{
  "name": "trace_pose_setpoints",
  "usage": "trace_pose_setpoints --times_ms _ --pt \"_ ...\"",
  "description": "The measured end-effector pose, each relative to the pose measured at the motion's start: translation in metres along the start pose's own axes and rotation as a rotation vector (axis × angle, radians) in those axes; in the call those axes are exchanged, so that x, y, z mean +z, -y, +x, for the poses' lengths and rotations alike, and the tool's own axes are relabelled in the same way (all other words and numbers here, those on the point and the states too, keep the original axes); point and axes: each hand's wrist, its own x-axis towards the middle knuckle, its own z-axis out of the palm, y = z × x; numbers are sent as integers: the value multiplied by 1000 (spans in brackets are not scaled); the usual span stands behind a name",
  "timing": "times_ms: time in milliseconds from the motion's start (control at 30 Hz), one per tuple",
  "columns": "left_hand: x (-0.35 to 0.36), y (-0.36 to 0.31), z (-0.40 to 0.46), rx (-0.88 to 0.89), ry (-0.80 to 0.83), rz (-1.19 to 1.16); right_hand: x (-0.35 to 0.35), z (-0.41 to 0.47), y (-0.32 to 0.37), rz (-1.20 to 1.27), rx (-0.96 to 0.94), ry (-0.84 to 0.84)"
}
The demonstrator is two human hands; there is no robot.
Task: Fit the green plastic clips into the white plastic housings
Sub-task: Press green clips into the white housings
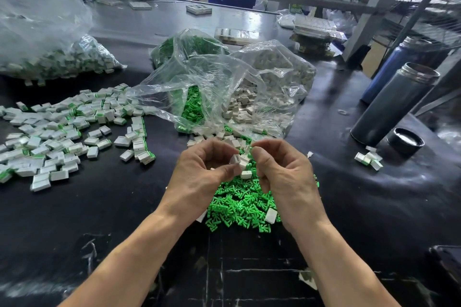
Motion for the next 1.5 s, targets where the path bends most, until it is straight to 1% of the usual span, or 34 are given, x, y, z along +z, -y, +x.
trace_pose_setpoints --times_ms 100,367,767,1000,1100,1167,1333,1500 --pt "1 -2 -1 1 -6 22 1 1 0 102 42 -8" --pt "1 -2 -3 38 16 92 7 -1 0 164 103 37" --pt "0 -2 -4 41 8 45 12 -4 -3 12 26 -23" --pt "-4 -2 -3 15 18 18 12 -3 -4 -18 21 7" --pt "-5 -2 -3 5 28 12 11 -5 -3 -66 -2 26" --pt "-7 -2 -3 -1 22 17 12 -7 -3 -110 -23 35" --pt "-7 0 -1 1 11 15 10 -8 -2 -78 5 71" --pt "-9 2 -2 2 -21 59 11 -8 -2 -127 2 110"
